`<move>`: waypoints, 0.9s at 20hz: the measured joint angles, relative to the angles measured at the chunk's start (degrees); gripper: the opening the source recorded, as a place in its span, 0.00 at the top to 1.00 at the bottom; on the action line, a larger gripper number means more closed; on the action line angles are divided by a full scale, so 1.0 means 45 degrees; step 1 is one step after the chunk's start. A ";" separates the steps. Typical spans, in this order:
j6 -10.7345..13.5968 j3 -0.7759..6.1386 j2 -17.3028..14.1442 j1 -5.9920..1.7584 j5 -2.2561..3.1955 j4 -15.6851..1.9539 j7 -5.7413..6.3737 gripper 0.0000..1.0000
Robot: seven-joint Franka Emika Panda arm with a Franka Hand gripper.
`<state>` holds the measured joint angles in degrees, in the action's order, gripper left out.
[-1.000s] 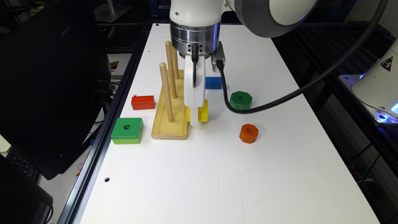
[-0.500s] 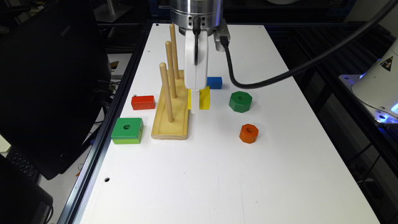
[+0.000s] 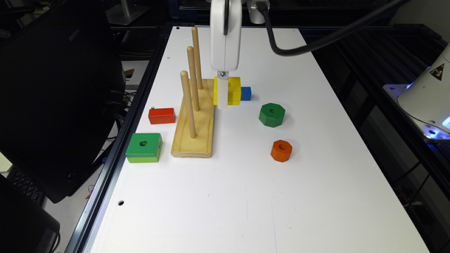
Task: Pick up yellow block.
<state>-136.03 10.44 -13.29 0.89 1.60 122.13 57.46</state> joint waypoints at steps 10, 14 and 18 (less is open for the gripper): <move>0.1292 0.0027 0.1137 -0.0002 -0.0234 -0.0275 -0.0056 1.00; 0.1292 0.0027 0.1118 -0.0003 -0.0237 -0.0275 -0.0056 1.00; 0.1292 0.0027 0.1118 -0.0003 -0.0239 -0.0275 -0.0056 1.00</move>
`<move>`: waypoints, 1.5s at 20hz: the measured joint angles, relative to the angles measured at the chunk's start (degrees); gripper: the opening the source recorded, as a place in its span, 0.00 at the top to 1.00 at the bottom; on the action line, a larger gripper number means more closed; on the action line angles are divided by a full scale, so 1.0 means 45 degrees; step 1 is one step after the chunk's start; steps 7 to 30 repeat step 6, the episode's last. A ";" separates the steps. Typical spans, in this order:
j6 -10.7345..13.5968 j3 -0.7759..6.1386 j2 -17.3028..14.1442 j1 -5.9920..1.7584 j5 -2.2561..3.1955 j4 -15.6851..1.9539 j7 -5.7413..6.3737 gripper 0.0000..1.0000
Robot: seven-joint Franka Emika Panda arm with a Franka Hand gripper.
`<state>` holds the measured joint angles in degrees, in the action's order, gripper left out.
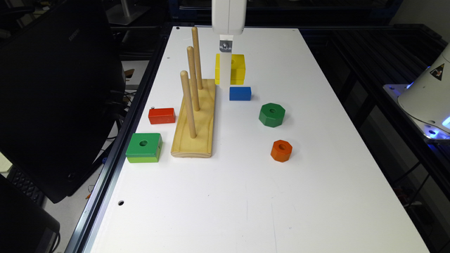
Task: Pick up yellow block.
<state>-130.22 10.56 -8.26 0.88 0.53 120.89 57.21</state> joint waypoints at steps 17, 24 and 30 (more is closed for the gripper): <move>0.0233 0.0001 0.0238 0.0000 -0.0023 -0.0125 -0.0002 1.00; 0.0233 0.0001 0.0238 0.0000 -0.0023 -0.0125 -0.0002 1.00; 0.0233 0.0001 0.0238 0.0000 -0.0023 -0.0125 -0.0002 1.00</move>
